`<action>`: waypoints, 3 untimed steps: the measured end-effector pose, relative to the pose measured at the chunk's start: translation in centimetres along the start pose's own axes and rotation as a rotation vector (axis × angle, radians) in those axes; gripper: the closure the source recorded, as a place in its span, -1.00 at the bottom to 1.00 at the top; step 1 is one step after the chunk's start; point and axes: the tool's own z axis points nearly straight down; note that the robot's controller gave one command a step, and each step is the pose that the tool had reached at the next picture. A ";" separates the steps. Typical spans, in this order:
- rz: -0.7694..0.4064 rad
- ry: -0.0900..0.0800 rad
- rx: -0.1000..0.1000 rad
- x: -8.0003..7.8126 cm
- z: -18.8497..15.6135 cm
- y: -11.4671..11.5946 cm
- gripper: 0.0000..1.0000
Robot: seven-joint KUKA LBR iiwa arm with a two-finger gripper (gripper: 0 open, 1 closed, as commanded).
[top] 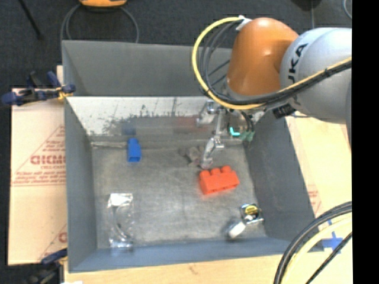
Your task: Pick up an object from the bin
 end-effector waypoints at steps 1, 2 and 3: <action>0.006 -0.013 0.000 4.0 11.5 -5.8 -1.00; -0.058 -0.011 -0.004 -1.3 12.3 -11.6 -1.00; 0.068 -0.019 -0.010 -0.7 12.3 -12.8 -1.00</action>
Offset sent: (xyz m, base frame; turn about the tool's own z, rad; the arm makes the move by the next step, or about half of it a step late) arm -0.0470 -0.0629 -0.1300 0.0067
